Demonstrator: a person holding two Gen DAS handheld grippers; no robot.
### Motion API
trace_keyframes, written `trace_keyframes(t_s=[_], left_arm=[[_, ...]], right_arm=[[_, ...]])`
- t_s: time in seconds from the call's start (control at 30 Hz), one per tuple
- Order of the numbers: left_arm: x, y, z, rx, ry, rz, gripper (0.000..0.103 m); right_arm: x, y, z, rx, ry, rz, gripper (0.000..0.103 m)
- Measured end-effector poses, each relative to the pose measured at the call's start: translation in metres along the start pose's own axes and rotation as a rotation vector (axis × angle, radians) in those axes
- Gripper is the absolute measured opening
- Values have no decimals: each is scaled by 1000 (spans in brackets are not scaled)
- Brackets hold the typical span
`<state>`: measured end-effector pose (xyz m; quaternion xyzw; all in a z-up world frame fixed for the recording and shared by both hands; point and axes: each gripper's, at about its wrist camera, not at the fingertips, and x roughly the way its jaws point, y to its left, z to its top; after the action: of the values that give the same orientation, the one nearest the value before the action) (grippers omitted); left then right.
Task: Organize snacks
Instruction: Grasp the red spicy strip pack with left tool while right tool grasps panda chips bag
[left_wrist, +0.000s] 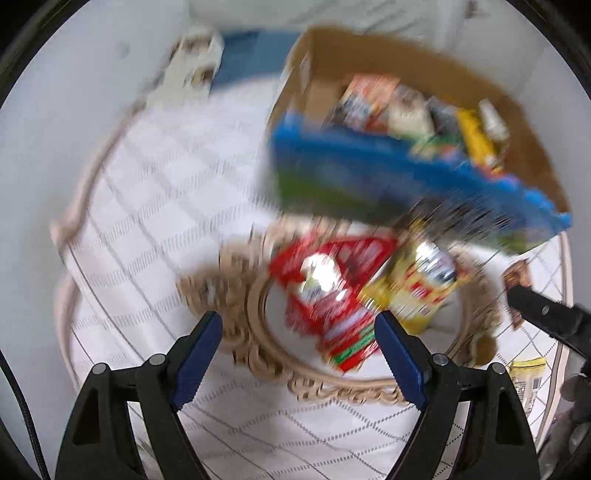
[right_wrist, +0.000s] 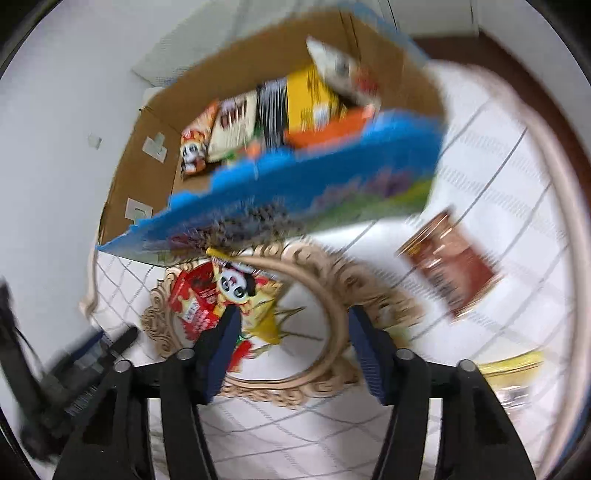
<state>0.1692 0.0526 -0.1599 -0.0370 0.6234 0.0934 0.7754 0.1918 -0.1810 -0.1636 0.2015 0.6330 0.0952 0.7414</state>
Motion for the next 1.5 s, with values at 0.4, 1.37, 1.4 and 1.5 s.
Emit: trace_keyframes(t_s=[0.4, 1.37, 1.4, 1.5], left_arm=[[59, 50, -29, -239, 171, 71, 84], [71, -14, -95, 147, 190, 20, 62], [70, -12, -102, 145, 200, 11, 62], [70, -4, -122, 127, 231, -21, 62]], right_arm=[[113, 60, -1, 95, 51, -31, 82], [126, 49, -18, -203, 206, -219, 67], [128, 54, -23, -229, 222, -214, 59], [132, 66, -43, -319, 295, -195, 56]])
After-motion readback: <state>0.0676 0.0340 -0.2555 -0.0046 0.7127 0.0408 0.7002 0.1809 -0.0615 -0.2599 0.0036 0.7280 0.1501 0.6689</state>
